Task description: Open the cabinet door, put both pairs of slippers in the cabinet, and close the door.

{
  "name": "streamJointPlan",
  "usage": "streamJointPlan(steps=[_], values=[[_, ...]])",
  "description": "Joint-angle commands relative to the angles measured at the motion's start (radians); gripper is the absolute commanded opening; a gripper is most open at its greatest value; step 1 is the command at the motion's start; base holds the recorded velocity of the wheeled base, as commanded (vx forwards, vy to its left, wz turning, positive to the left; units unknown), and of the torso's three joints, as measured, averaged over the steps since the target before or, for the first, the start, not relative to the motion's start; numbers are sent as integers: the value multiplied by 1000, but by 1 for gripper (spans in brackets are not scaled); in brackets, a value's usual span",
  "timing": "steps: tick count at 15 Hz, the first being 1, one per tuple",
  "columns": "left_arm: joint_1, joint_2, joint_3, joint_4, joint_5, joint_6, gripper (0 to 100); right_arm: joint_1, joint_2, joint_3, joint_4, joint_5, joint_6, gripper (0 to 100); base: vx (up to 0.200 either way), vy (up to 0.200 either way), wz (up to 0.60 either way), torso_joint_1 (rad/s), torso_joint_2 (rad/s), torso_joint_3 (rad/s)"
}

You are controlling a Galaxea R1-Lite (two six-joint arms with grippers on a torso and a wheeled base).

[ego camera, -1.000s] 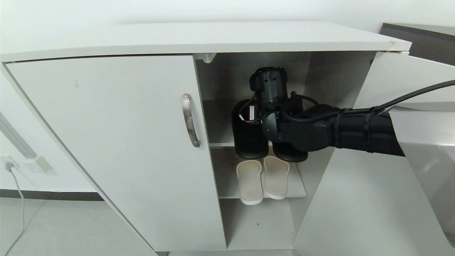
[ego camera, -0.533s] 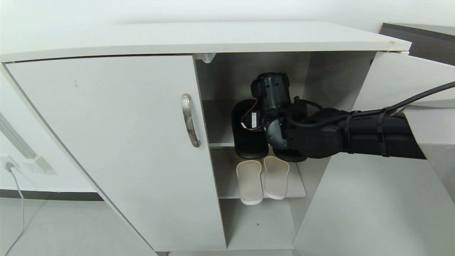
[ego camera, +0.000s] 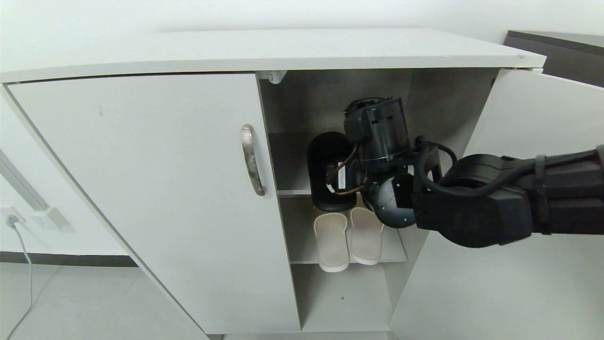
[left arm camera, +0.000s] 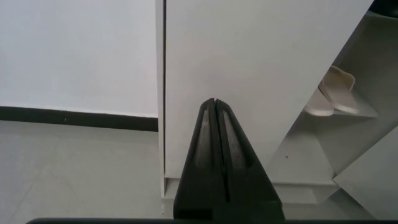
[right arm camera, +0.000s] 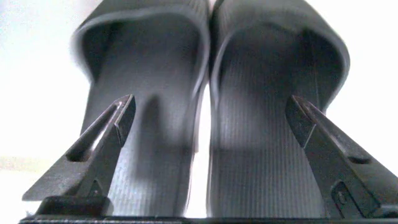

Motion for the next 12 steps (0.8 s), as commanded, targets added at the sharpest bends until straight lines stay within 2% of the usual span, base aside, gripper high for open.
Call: streamJointPlan(steps=[1,4,6,9,10,12], values=[[0,0,0,0,0,0,0,58,-115,132,-53,9,-2,100,0,0,0,0,0,0],[0,0,0,0,0,0,0,111,-193,328,-171,26,0,100,0,0,0,0,0,0],[0,0,0,0,0,0,0,142,-237,480,-300,86,-17,100,0,0,0,0,0,0],[0,0,0,0,0,0,0,153,-245,629,-446,144,-43,100,0,0,0,0,0,0],[0,2,0,0,0,0,0,153,-244,646,-473,159,-57,0,0,0,0,0,0,0],[0,0,0,0,0,0,0,153,-236,654,-490,165,-64,0,0,0,0,0,0,0]])
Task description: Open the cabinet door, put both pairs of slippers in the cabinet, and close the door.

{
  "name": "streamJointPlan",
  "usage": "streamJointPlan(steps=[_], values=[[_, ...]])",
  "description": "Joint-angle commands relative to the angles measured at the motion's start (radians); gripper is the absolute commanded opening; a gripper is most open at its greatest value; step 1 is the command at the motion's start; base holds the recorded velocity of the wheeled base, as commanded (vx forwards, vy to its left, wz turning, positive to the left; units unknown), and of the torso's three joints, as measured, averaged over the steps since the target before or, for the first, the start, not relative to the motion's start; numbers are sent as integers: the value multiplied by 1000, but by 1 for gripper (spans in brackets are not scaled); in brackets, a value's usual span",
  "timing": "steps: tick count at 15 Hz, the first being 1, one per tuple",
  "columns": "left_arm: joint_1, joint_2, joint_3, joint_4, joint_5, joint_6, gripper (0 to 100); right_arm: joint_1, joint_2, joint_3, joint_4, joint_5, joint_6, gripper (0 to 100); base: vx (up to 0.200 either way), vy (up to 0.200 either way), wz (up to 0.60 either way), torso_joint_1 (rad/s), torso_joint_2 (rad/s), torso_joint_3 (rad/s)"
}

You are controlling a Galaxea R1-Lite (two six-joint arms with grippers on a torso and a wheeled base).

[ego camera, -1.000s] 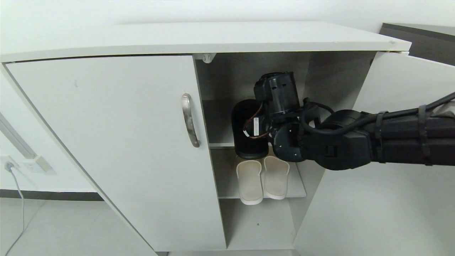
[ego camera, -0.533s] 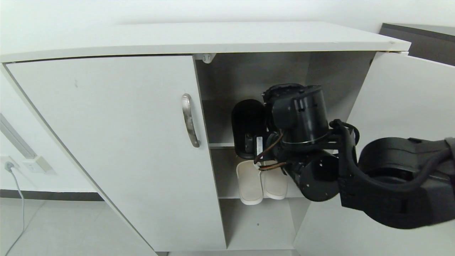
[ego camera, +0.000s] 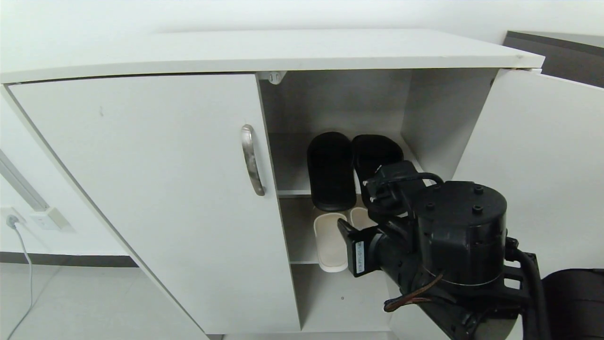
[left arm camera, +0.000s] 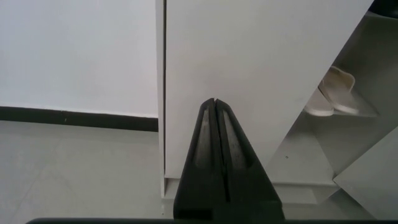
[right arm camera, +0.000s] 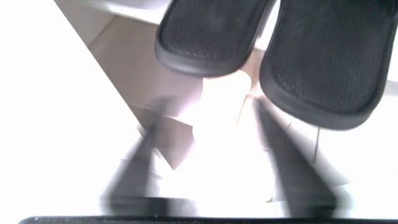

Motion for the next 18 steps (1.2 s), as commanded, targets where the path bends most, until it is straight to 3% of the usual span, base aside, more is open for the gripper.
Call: streamJointPlan(steps=[1,5,18], values=[[0,0,0,0,0,0,0,2,4,15,-2,0,0,0,0,0,0,0,0,0],[0,0,0,0,0,0,0,1,32,13,-5,-5,3,0,0,0,0,0,0,0],[0,2,0,0,0,0,0,2,36,22,-5,-5,6,0,-200,0,0,3,2,1]])
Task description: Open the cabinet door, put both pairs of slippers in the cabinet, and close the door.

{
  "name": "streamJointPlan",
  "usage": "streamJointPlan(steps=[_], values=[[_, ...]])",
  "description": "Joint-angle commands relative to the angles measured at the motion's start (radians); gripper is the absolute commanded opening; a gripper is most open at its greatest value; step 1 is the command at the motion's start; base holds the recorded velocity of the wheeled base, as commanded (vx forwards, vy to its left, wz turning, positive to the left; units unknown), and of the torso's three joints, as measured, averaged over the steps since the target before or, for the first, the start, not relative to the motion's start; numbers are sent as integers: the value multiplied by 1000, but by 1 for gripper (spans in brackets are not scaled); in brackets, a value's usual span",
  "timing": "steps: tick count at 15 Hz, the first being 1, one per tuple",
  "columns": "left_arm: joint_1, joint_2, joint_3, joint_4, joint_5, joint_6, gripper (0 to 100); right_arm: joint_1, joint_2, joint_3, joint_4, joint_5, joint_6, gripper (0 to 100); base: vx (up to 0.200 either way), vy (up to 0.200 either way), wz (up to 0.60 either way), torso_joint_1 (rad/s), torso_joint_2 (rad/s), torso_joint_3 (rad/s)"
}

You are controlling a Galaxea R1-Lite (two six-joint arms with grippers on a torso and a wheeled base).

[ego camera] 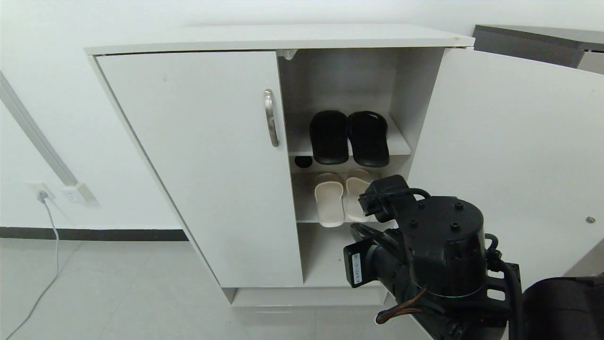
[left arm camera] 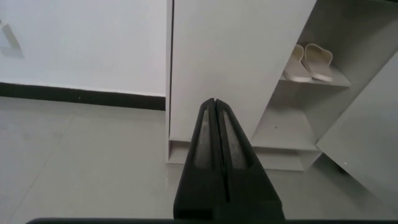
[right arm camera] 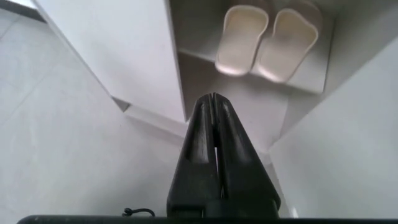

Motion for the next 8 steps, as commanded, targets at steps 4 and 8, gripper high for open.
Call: streamJointPlan(steps=[4,8], values=[[0,0,0,-1,0,0,0,0,10,5,-12,0,5,0,-200,0,0,4,5,-1],[0,0,0,-1,2,1,0,-6,16,46,-76,28,-4,0,-50,0,0,1,1,-1]])
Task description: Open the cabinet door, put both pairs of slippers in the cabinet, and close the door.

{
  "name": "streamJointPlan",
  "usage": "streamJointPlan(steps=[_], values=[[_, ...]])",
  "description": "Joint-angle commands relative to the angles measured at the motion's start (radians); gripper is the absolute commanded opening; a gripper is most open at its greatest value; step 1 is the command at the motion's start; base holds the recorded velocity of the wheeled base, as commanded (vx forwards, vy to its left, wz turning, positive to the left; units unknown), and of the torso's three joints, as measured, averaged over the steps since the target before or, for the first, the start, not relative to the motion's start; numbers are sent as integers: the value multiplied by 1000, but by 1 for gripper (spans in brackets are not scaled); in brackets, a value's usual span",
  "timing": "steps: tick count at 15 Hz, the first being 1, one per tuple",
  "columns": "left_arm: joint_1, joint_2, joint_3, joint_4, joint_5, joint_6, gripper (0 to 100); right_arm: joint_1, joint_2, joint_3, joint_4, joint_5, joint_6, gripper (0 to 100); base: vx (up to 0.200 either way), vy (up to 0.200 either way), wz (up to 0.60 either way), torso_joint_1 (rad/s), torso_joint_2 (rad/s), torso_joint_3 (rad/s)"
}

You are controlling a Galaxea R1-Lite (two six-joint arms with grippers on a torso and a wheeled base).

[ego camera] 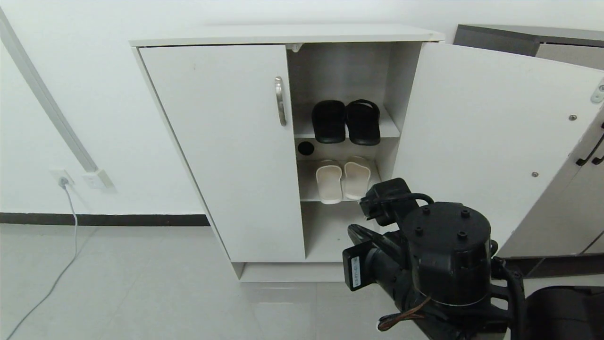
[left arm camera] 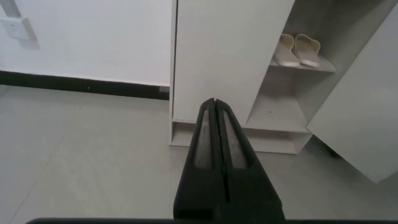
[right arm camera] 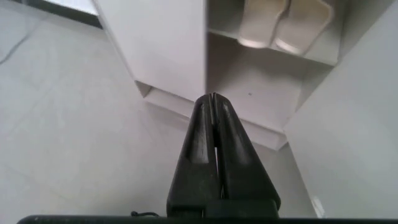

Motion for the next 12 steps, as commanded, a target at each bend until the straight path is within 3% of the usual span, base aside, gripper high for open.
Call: streamJointPlan(steps=[1,12], values=[[0,2,0,0,1,0,0,-7,7,18,-5,11,-1,0,0,0,0,0,0,0],[0,0,0,-1,1,-2,0,-8,16,28,-5,9,-18,0,0,0,0,0,-15,-15]])
